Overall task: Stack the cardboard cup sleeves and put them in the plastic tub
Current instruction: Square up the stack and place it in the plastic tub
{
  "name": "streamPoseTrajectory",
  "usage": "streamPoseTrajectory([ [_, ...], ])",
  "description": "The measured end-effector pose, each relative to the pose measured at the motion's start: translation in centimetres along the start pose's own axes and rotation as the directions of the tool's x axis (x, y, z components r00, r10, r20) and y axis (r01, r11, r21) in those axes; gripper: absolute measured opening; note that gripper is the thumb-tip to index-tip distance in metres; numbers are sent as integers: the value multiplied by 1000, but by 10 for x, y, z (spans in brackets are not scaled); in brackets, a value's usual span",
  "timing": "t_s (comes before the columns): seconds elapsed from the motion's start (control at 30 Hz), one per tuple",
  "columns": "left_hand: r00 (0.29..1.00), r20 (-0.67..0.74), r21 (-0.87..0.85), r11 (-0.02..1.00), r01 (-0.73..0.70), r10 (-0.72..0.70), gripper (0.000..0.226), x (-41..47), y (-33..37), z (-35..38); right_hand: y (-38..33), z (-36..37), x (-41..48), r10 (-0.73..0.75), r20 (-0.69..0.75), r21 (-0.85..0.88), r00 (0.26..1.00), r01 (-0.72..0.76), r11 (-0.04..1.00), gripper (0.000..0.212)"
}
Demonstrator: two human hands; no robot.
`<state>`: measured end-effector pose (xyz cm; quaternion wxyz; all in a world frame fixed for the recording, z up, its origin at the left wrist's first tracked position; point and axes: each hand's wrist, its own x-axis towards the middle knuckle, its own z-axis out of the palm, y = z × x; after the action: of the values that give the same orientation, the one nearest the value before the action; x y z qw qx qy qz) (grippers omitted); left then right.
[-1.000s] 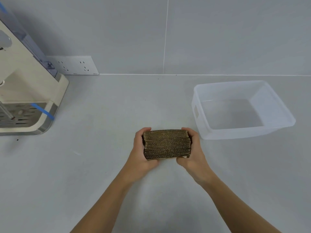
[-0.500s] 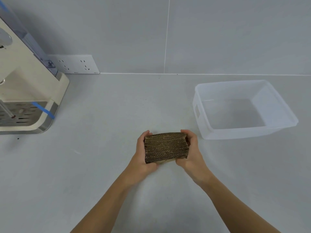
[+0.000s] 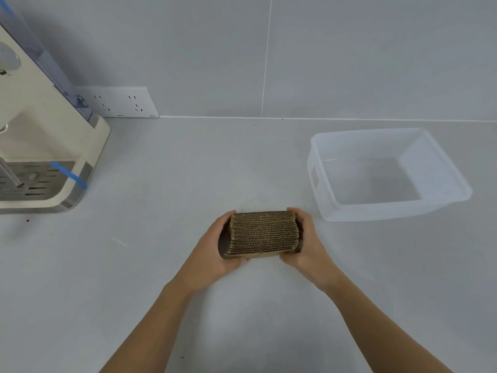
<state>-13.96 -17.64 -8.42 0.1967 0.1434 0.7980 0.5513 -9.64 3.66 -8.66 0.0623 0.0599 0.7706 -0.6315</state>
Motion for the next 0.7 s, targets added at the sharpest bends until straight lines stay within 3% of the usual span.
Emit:
streamPoseTrajectory([
  [0.23,998,61,42,998,-37,34,81,3,4,-9,-3,-13,0,60,85,10,995,-62,998,76],
  [0.4,998,67,62,998,-24,20,94,2,-2,-9,-4,-10,-2,30,94,-79,995,-23,997,86],
  [0.57,996,81,74,996,-46,40,88,2,0,-15,-3,-11,-3,64,111,-37,992,-60,997,95],
  [0.7,997,56,73,995,-61,57,81,2,-1,-15,-3,-11,-3,34,94,-60,995,-29,998,85],
])
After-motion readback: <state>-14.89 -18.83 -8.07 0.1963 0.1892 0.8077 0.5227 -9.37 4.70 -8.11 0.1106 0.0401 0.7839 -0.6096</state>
